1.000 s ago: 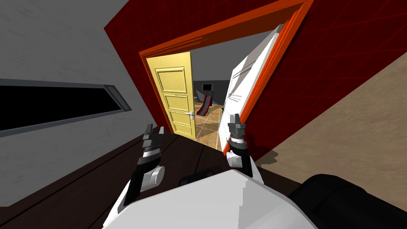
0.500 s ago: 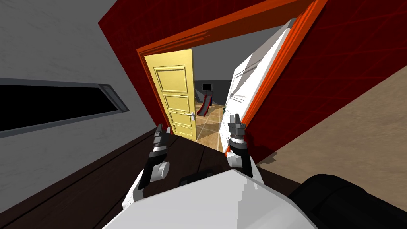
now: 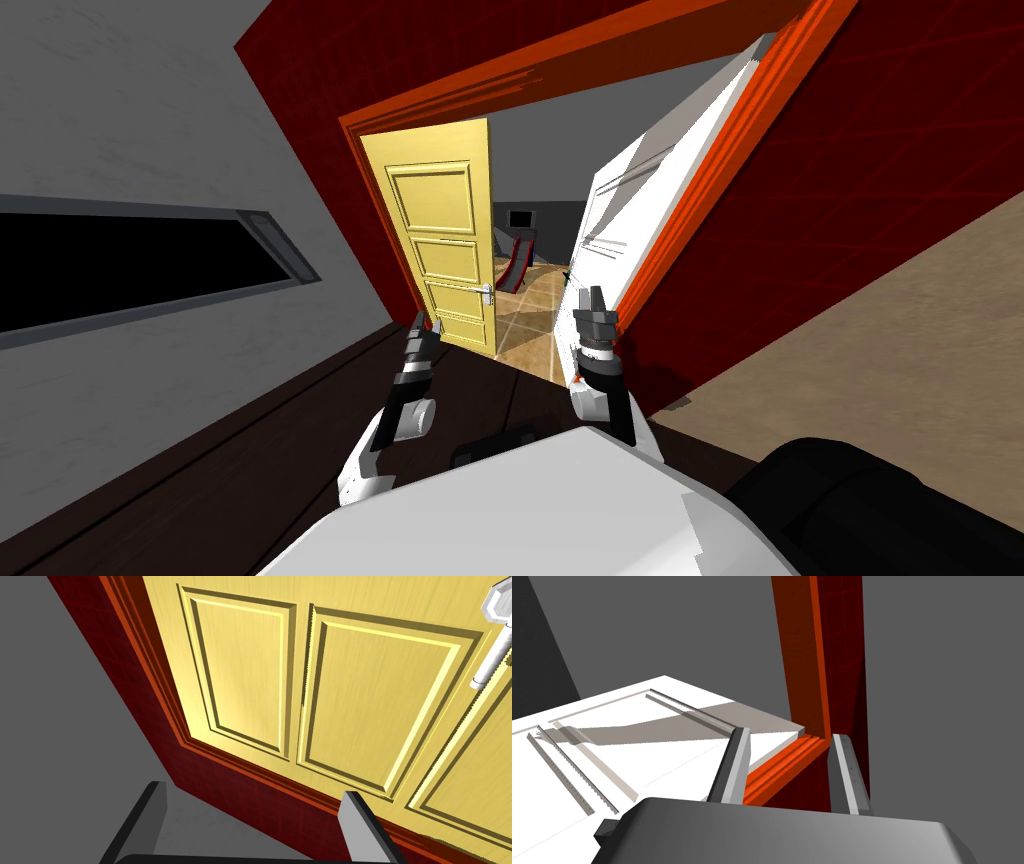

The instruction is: Push the door open

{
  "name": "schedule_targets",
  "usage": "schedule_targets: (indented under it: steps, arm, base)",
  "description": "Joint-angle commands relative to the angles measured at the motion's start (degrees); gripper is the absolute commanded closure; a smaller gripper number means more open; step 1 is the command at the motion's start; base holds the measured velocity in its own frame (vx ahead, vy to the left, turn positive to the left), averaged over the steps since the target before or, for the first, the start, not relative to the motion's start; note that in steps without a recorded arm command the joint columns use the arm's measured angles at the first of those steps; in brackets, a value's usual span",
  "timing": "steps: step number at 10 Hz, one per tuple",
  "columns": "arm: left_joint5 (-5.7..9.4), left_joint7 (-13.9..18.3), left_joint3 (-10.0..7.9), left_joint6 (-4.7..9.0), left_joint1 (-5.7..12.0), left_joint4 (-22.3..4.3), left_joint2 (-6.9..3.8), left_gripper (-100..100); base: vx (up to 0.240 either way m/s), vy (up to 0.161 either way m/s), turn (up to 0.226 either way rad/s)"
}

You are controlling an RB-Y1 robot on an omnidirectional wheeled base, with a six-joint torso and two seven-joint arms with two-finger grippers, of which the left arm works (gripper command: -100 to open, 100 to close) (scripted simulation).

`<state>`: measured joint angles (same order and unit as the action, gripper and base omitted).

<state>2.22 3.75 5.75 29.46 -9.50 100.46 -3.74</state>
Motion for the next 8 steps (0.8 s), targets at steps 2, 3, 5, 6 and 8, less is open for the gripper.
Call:
schedule_targets:
  steps: [2, 3, 5, 6, 8]
  arm:
    - [-0.32, 0.42, 0.49, 0.08, 2.09, -3.96, -0.08, -100]
    - [-0.55, 0.67, 0.84, -0.08, 3.42, -5.36, -0.10, -100]
    - [-0.78, 0.92, 1.20, -0.24, 4.77, -8.14, -0.10, -100]
    - [-1.01, 1.17, 1.57, -0.40, 6.14, -10.25, -0.07, -100]
    - [-1.47, 1.67, 2.29, -0.73, 8.89, -14.26, 0.00, -100]
  base:
    - [0.041, 0.039, -0.013]
    - [0.070, 0.062, -0.031]
    - [0.054, 0.052, -0.017]
    - [0.082, 0.073, -0.030]
    - [0.087, 0.101, -0.031]
